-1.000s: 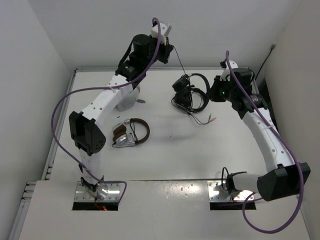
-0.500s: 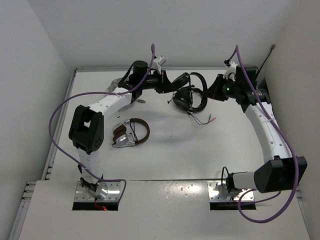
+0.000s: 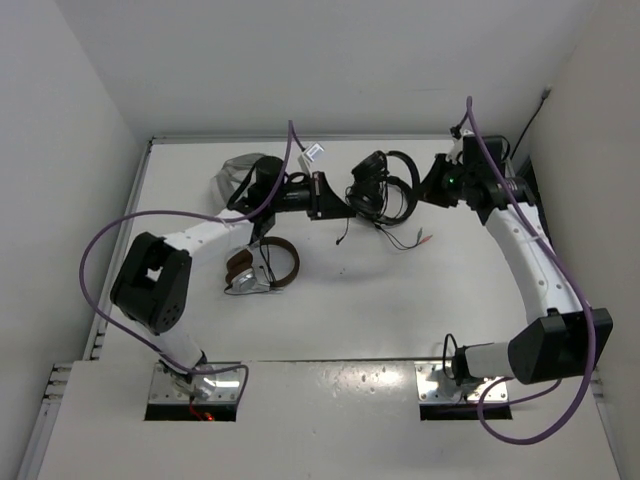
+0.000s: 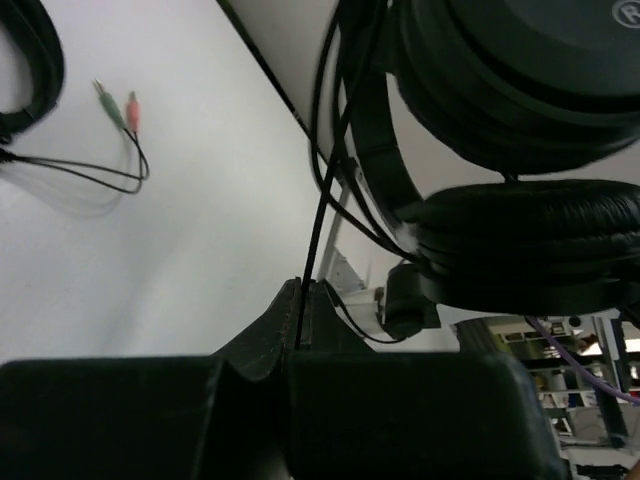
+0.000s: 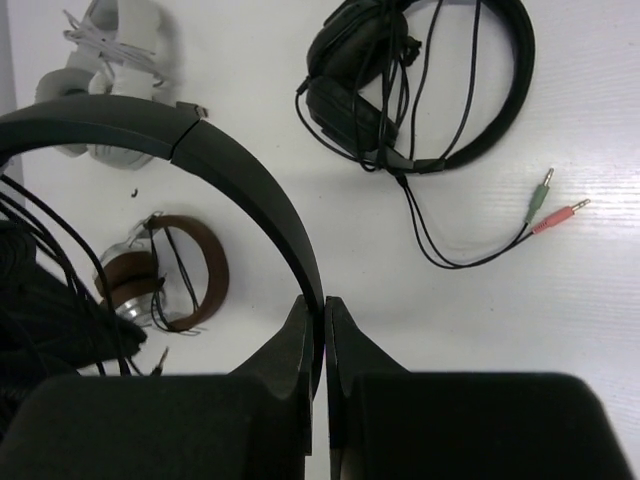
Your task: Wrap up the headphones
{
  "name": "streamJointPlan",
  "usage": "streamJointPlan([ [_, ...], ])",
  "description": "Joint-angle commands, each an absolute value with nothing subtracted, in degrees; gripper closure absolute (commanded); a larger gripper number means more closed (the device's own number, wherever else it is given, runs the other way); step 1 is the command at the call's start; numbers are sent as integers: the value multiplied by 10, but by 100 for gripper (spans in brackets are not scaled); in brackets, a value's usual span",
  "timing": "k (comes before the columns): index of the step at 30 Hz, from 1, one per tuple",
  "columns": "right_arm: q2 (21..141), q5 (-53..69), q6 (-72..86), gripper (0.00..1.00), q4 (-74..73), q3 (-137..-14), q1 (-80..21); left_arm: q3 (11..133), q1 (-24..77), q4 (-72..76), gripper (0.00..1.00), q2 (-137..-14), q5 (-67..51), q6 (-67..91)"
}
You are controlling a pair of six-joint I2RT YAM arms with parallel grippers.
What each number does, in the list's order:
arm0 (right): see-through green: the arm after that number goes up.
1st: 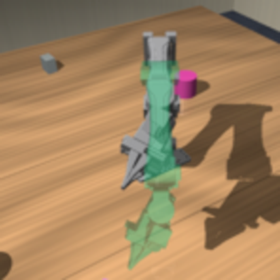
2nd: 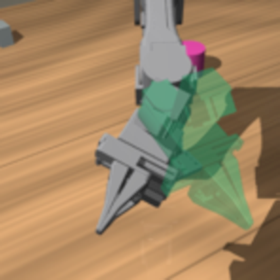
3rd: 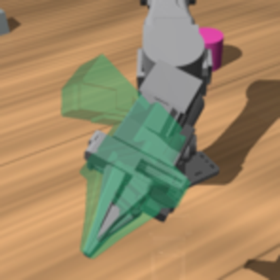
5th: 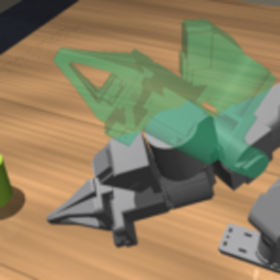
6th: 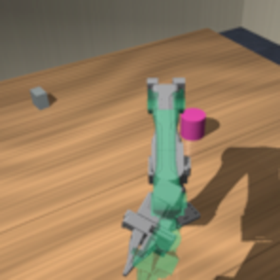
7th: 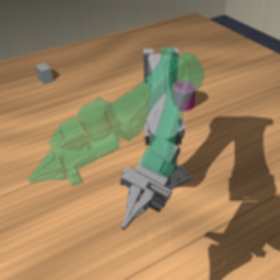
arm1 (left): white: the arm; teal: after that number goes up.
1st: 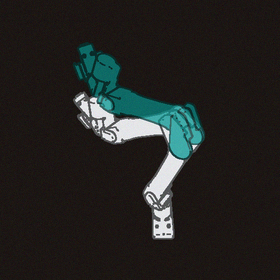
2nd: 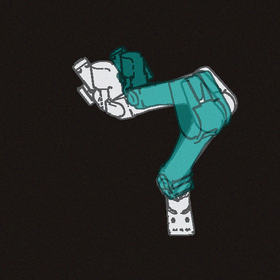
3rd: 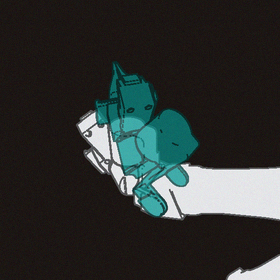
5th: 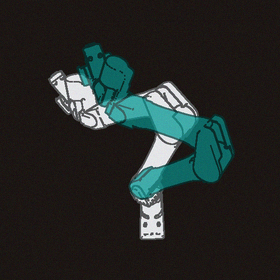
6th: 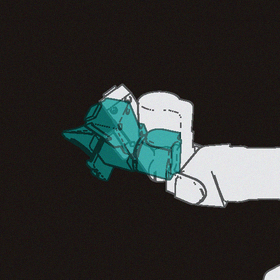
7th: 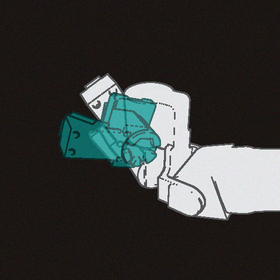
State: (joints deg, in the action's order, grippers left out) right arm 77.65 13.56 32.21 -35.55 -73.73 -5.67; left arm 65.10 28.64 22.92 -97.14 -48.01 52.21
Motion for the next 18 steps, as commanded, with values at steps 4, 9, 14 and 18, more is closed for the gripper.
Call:
streamJointPlan([
  [4,764,60,355,100,-345,-705,-71,557,315,282,100,-927,-480,587],
  [9,758,-15,355,100,-364,-656,-78,479,325,340,100,-935,-460,645],
  [14,758,-95,342,100,-383,-628,-105,425,343,392,100,-976,-441,683],
  [18,758,-131,336,100,-400,-601,-126,420,366,398,100,-1016,-435,701],
])
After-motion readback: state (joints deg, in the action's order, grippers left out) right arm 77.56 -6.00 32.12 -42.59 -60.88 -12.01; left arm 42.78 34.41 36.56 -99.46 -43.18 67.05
